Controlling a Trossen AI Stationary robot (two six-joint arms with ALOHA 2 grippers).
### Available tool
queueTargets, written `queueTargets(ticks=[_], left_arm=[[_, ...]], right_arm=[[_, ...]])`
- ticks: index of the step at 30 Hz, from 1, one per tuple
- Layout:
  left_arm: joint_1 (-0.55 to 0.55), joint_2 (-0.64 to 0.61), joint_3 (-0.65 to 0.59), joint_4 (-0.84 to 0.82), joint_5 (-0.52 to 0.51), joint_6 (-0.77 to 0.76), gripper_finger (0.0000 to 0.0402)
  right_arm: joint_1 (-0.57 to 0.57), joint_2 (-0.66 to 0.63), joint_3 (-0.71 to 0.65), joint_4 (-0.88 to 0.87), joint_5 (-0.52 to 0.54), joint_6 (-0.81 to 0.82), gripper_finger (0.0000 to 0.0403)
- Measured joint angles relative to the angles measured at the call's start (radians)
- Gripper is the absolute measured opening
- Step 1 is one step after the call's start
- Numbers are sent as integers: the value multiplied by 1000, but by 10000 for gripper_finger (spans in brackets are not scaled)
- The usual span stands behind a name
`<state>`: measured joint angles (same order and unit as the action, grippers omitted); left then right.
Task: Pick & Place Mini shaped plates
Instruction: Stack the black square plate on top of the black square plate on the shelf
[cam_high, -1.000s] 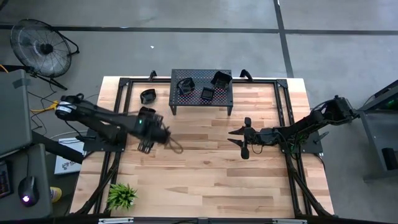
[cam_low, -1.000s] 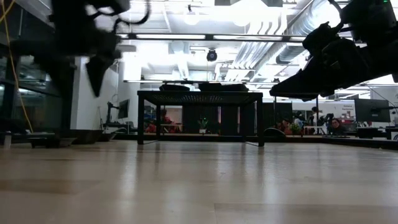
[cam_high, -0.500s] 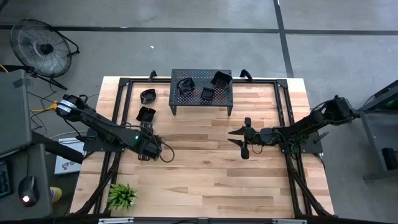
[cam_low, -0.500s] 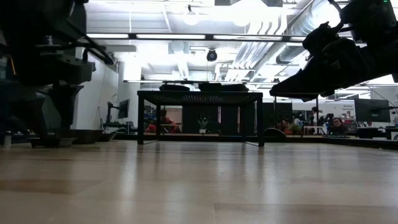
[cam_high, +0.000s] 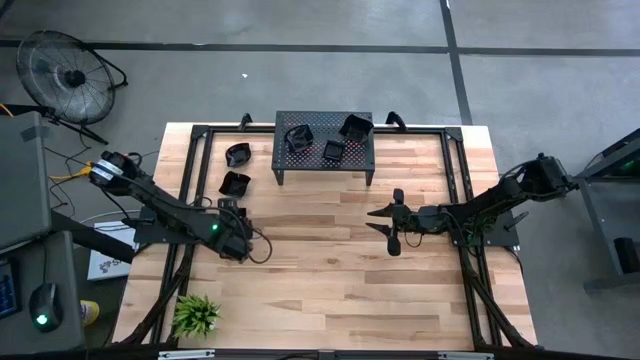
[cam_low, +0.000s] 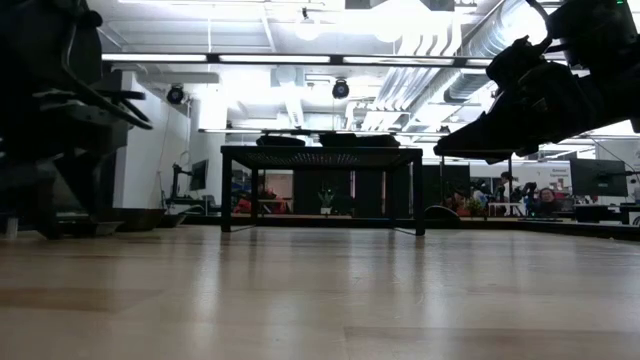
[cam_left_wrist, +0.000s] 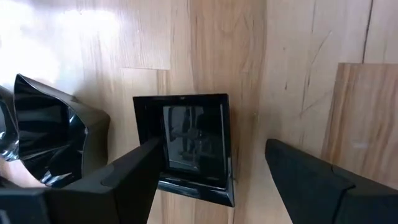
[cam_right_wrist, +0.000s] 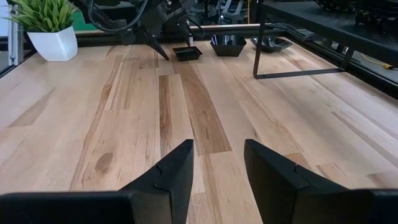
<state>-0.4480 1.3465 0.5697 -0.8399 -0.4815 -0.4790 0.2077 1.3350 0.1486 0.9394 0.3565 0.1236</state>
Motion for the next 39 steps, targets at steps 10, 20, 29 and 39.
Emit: queueTargets(ticks=[10,20,29,39], left_arm=[[0,0,-8,11,-2,-7,275],[0,2,-11,19,8,-24,168],[2,4,-14,11,-9,-23,102],[2,3,-13,23,18,-18,75]], right_arm=[[0,0,0,-1,0,0,138],[0,0,0,-3,0,-1,138],[0,0,0,-4,0,-1,138],[0,0,0,-8,0,-1,138]])
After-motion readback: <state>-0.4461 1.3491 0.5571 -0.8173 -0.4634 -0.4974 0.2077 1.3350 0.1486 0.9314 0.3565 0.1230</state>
